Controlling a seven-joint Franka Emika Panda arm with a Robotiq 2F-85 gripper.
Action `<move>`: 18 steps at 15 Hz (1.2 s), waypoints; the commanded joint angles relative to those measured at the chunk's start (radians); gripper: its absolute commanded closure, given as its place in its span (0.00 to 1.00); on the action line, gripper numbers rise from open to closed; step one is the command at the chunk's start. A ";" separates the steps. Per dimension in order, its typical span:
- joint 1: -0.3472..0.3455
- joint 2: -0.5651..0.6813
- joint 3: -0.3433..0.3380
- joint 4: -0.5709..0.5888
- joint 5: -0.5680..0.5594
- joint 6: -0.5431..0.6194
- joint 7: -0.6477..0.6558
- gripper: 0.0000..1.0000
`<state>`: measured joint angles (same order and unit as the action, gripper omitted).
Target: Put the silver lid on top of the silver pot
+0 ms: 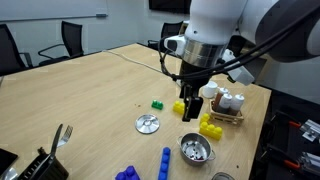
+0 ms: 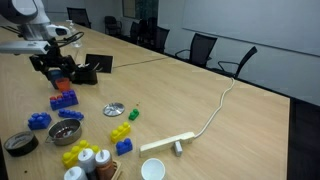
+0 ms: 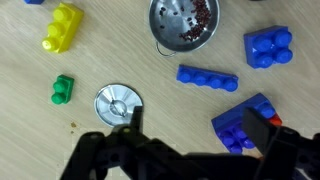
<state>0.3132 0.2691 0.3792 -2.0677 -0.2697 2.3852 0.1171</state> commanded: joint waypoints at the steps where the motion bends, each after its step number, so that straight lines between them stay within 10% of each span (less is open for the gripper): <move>1: 0.034 -0.006 -0.034 0.001 0.015 -0.001 -0.010 0.00; 6: 0.073 0.063 -0.102 0.084 -0.108 -0.048 -0.013 0.00; 18: -0.024 0.475 -0.120 0.476 -0.028 -0.031 -0.563 0.00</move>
<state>0.2900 0.6618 0.2584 -1.6860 -0.3140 2.3734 -0.3883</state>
